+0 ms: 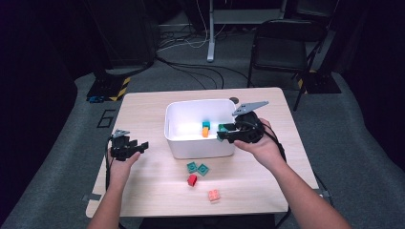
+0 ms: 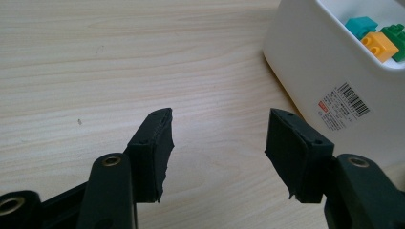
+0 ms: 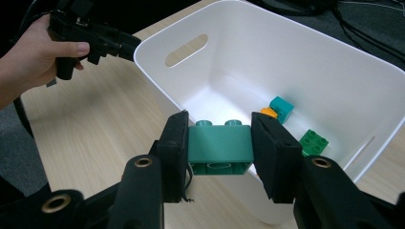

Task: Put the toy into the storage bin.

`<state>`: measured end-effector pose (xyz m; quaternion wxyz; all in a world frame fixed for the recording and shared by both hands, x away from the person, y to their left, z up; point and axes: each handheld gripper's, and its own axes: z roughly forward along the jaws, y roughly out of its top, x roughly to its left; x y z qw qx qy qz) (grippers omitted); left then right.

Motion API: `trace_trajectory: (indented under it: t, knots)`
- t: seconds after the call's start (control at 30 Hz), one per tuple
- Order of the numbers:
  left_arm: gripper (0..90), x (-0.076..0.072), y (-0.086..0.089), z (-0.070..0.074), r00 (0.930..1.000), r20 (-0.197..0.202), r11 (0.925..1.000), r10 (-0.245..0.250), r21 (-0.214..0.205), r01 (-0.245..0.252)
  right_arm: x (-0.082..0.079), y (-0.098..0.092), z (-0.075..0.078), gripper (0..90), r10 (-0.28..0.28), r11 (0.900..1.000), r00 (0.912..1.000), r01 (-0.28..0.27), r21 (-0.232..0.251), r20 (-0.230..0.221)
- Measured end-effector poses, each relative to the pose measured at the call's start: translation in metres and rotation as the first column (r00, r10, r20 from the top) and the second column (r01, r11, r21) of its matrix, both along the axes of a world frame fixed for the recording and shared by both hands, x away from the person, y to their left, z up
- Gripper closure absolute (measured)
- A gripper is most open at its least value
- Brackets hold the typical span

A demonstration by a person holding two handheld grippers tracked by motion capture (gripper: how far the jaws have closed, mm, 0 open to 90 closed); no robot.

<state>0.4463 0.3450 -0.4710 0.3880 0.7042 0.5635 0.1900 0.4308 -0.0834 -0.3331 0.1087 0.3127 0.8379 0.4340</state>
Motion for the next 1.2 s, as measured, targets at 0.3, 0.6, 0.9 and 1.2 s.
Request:
trace_trajectory:
  t: [0.3, 0.6, 0.9, 1.2]
  knots:
    - [41.6, 0.0, 0.0, 0.0, 1.0, 0.004, 1.0, -0.001, -0.002, 0.001, 0.018, 0.007, -0.002, 58.3, -0.024, 0.9997, 0.9996, 0.024, -0.008, 0.011]
    - [41.6, 0.0, 0.001, 0.0, 1.0, 0.009, 1.0, 0.003, -0.003, -0.003, 0.037, 0.015, -0.009, 58.3, -0.058, 0.9982, 0.9983, 0.058, -0.012, 0.002]
    - [41.6, 0.0, 0.001, 0.001, 1.0, 0.006, 1.0, 0.001, -0.005, -0.001, 0.053, 0.022, -0.017, 58.3, -0.084, 0.9961, 0.9964, 0.084, -0.028, -0.003]
    - [41.6, 0.0, 0.002, 0.001, 1.0, 0.007, 1.0, 0.005, -0.008, -0.004, 0.072, 0.026, -0.03, 58.3, -0.123, 0.9907, 0.9921, 0.122, -0.061, -0.024]
